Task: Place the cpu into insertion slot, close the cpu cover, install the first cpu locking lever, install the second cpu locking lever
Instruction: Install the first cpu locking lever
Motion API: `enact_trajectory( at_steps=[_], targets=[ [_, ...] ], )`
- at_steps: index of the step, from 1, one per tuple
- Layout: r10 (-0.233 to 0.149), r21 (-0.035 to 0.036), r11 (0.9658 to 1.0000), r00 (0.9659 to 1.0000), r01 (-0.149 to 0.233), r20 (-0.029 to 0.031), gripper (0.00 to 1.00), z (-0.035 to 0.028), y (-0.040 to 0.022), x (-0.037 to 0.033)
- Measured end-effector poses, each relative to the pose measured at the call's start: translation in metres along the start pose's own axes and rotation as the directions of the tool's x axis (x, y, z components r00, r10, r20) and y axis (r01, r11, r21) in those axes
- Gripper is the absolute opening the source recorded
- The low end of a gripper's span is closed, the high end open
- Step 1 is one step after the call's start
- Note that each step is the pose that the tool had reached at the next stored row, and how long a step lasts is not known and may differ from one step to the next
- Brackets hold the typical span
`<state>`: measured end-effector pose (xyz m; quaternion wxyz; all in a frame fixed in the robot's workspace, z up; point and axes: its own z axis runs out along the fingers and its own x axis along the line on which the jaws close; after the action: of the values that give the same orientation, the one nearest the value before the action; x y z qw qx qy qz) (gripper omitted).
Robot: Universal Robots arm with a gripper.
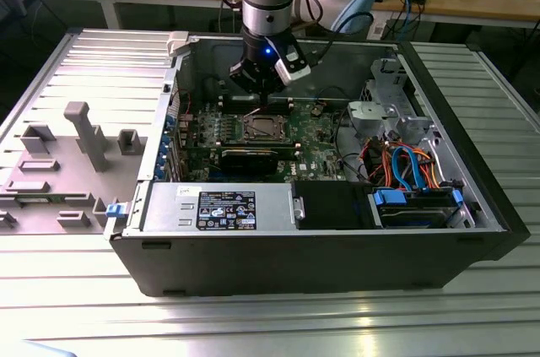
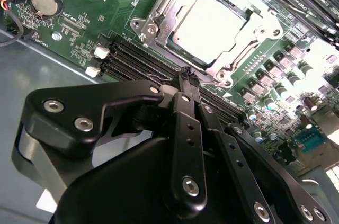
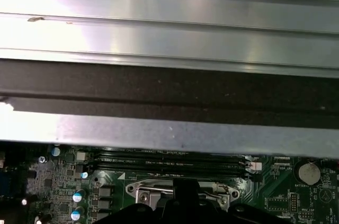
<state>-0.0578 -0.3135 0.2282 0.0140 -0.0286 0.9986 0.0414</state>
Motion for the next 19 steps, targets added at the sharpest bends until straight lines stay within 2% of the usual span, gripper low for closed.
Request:
enact_trajectory(
  at_steps=[11, 19],
  targets=[
    [0.0, -0.0003, 1.0, 1.0, 0.0, -0.0052, 0.11, 0.0127, -0.0002, -0.0145],
    [0.0, -0.0003, 1.0, 1.0, 0.0, -0.0053, 0.11, 0.0141, -0.0003, -0.0158]
  ],
)
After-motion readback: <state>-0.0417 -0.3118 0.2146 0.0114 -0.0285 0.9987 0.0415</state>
